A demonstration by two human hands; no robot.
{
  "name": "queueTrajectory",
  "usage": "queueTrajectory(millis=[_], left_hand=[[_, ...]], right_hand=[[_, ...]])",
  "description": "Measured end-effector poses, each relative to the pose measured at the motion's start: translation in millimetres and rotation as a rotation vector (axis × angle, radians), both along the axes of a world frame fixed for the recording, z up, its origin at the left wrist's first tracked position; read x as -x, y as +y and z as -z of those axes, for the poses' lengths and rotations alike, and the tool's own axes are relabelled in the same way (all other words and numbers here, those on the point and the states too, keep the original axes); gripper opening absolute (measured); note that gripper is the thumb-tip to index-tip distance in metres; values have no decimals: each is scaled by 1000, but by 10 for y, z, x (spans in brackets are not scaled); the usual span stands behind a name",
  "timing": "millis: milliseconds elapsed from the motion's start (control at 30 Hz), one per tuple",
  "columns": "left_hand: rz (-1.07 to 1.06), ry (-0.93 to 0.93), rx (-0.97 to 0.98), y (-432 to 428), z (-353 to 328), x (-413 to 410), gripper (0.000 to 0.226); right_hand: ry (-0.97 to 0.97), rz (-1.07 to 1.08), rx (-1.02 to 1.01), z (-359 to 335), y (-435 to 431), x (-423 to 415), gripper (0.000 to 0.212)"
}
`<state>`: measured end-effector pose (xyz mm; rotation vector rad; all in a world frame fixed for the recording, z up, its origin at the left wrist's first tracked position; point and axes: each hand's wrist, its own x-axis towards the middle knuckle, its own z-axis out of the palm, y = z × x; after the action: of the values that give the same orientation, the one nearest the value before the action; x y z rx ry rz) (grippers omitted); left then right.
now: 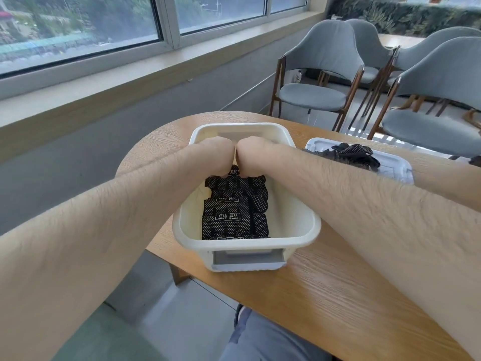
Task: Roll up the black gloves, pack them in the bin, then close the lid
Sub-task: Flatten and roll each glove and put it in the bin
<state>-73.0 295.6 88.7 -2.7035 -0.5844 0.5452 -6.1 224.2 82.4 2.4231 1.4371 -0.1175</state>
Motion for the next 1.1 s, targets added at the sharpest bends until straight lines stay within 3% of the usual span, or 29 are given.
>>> queueTrajectory(millis=[200,267,367,533,667,833,967,1100], left_hand=[[-8,38,10,-76,-35,73,26],[8,-64,36,-87,-101,102,22],[16,-374,156,-161,-243,121,14],[49,-622,260,-706,-614,143,28],[179,-715,170,-1156,-683,-23,28],[244,-547,132,-1742,-732,-496,16],[192,-479,228,-2141,-620,-854,9],[39,-709,434,-2412,-291,-929,7]], right_hand=[[-45,-73,211,-69,-72,32,15],[-57,-73,100,-172,-176,24,16],[-112,-95,-166,-391,-443,27,22],[-344,-240,-356,-761,-1138,-58,29],[-284,-187,-433,-852,-1628,-261,33],[-208,-58,-480,-767,-2221,-557,28],[-86,110,-546,-582,-2613,-798,25],[59,290,-673,-275,-2830,-909,23]])
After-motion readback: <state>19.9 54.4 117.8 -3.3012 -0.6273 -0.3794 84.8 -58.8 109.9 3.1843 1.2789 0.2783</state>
